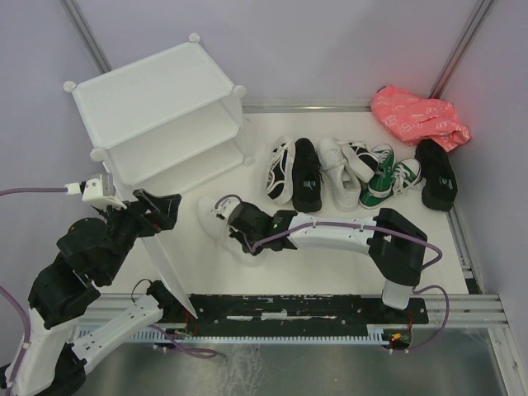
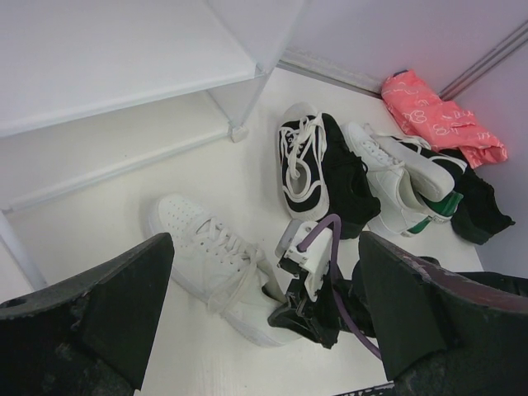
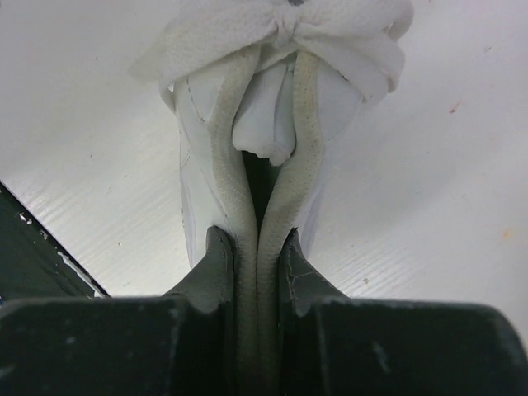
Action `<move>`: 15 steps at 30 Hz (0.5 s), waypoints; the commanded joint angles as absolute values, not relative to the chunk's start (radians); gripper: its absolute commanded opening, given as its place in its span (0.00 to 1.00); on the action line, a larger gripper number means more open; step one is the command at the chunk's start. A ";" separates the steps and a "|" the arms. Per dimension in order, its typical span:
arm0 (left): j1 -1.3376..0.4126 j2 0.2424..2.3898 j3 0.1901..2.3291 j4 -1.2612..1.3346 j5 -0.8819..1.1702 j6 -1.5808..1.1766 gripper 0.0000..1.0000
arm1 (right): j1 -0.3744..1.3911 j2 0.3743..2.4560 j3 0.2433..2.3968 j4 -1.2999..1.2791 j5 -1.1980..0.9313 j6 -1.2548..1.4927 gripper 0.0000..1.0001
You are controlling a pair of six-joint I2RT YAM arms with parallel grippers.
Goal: Place and organize the shoes in the shoe cabinet
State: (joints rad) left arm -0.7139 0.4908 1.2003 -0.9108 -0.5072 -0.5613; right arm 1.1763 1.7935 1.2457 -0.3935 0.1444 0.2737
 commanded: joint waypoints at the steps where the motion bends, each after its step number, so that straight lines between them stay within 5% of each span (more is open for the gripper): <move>1: -0.713 0.488 1.222 -0.894 -0.528 -0.598 0.99 | 1.180 1.764 1.412 -0.337 0.224 0.225 0.00; 15: -0.714 0.444 1.210 -0.908 -0.511 -0.607 0.99 | 1.166 1.855 1.788 -0.414 0.201 0.157 0.00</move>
State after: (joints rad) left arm -0.7139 0.4519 1.2003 -0.9195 -0.5064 -0.5652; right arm 1.1751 1.8366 1.6524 -0.4942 0.1860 0.1932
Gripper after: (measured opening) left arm 0.990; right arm 0.318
